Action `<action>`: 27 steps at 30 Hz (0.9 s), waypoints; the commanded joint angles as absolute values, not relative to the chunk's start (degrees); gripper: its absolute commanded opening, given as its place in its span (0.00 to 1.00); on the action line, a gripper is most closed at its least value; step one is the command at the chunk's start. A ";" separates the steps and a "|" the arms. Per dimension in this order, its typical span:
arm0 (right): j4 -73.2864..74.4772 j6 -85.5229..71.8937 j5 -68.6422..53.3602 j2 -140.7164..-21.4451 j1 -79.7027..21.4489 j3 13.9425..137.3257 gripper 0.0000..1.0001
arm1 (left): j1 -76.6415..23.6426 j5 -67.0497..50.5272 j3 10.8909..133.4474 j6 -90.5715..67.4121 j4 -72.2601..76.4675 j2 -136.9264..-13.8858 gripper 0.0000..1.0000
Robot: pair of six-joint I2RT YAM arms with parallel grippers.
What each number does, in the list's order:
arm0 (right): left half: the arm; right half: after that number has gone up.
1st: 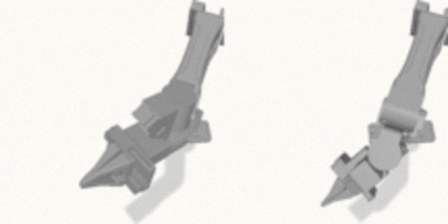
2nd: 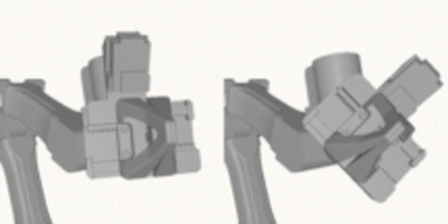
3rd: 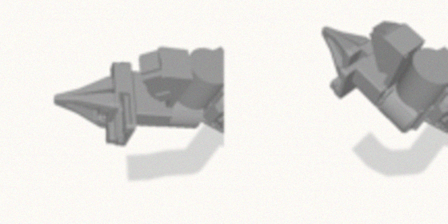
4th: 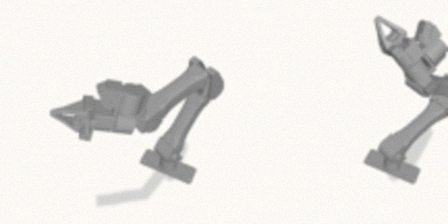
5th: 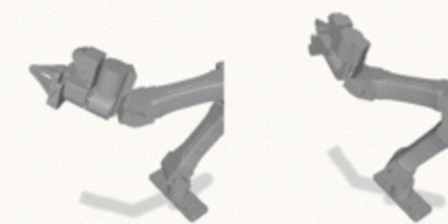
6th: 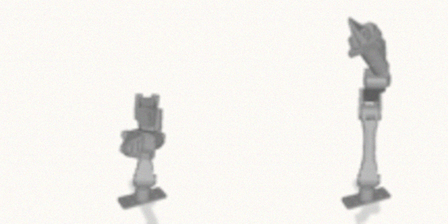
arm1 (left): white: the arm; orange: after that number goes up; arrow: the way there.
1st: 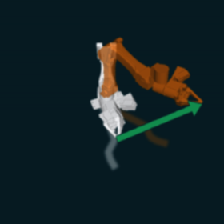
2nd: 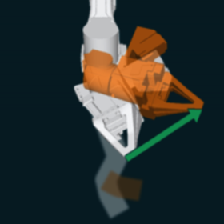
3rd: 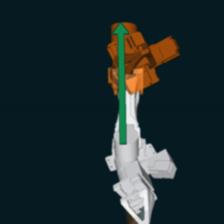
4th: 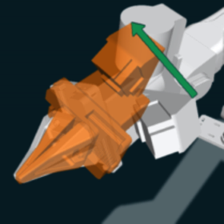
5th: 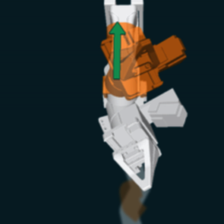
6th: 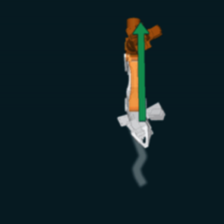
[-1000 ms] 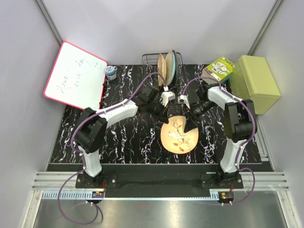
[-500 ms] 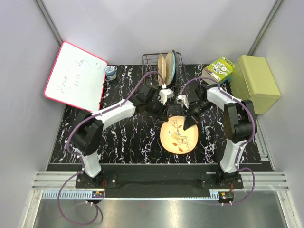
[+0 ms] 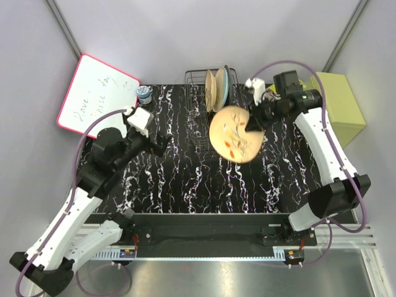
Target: Load the plates into the dish rack
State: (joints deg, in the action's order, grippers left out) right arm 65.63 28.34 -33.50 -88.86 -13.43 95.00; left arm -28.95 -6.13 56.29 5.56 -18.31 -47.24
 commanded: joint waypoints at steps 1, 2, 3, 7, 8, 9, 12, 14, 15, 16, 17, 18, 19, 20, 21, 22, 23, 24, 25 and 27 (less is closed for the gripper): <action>54.68 9.76 -18.08 -88.66 -20.37 110.78 0.00 | -28.30 3.17 50.28 0.19 -19.51 -48.87 0.97; 53.80 9.06 -15.23 -90.33 -21.70 113.70 0.00 | -28.13 2.29 49.75 0.18 -18.82 -48.69 0.96; 53.27 7.05 -11.99 -92.00 -25.02 116.60 0.00 | -27.95 1.07 48.61 -1.48 -17.24 -48.26 0.95; 51.34 1.85 8.28 -104.54 -31.35 136.07 0.00 | -25.58 -1.58 48.34 -2.73 -16.52 -46.15 0.94; 50.55 1.15 12.96 -106.94 -32.68 139.36 0.00 | -24.53 -1.15 48.43 -2.72 -16.78 -45.97 0.94; 49.58 0.36 18.66 -109.40 -34.09 142.70 0.00 | -23.65 -0.97 48.60 -2.99 -17.57 -45.71 0.94; 45.54 2.80 37.57 -120.21 -39.45 155.45 0.00 | -20.84 -1.93 48.69 -4.48 -18.37 -44.91 0.94; 38.35 5.70 50.42 -126.89 -42.52 160.48 0.00 | -19.52 -3.07 47.64 -4.92 -18.28 -43.77 0.94; 36.15 8.41 52.28 -128.57 -43.06 161.27 0.00 | -18.99 -3.34 47.11 -5.18 -17.93 -43.42 0.94; 30.38 9.57 54.91 -130.76 -43.50 161.28 0.00 | -18.38 -3.95 46.76 -5.79 -17.84 -42.55 0.94; 26.76 10.89 56.58 -131.48 -44.38 160.50 0.00 | -17.33 -4.22 45.89 -6.24 -17.75 -42.10 0.94; 22.54 15.34 57.56 -132.01 -44.73 159.36 0.00 | -16.88 -4.48 45.53 -6.59 -17.84 -41.40 0.94; 12.93 17.73 59.66 -132.88 -45.08 156.82 0.00 | -16.53 -4.83 45.18 -6.94 -17.84 -41.14 0.94; 9.09 19.75 59.94 -133.41 -45.26 156.01 0.00 | -16.18 -5.01 44.39 -6.86 -17.84 -40.44 0.94; 6.01 22.39 60.12 -134.90 -45.52 156.01 0.00 | -16.17 -5.10 43.78 -6.68 -17.67 -39.39 0.94; 1.71 23.46 60.20 -135.96 -45.53 157.40 0.00 | -16.08 -5.27 43.25 -6.59 -17.58 -38.85 0.94; 0.54 25.99 60.03 -137.18 -45.53 158.54 0.00 | -16.08 -5.53 42.81 -6.50 -17.58 -38.33 0.94; -1.47 27.23 59.51 -139.55 -45.53 159.86 0.00 | -16.08 -5.89 41.93 -6.42 -17.32 -37.54 0.94; -3.41 28.29 59.50 -140.61 -45.53 162.14 0.00 | -16.08 -6.50 41.58 -6.07 -17.14 -37.09 0.94; -4.30 30.41 58.54 -141.85 -45.44 162.60 0.00 | -16.08 -6.59 40.09 -6.06 -16.09 -35.95 0.94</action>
State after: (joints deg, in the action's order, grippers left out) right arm 17.80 23.00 53.34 -143.55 -45.60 155.26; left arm -16.27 -4.12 42.00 -5.89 -19.84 -38.17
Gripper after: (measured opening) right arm 0.220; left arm 0.943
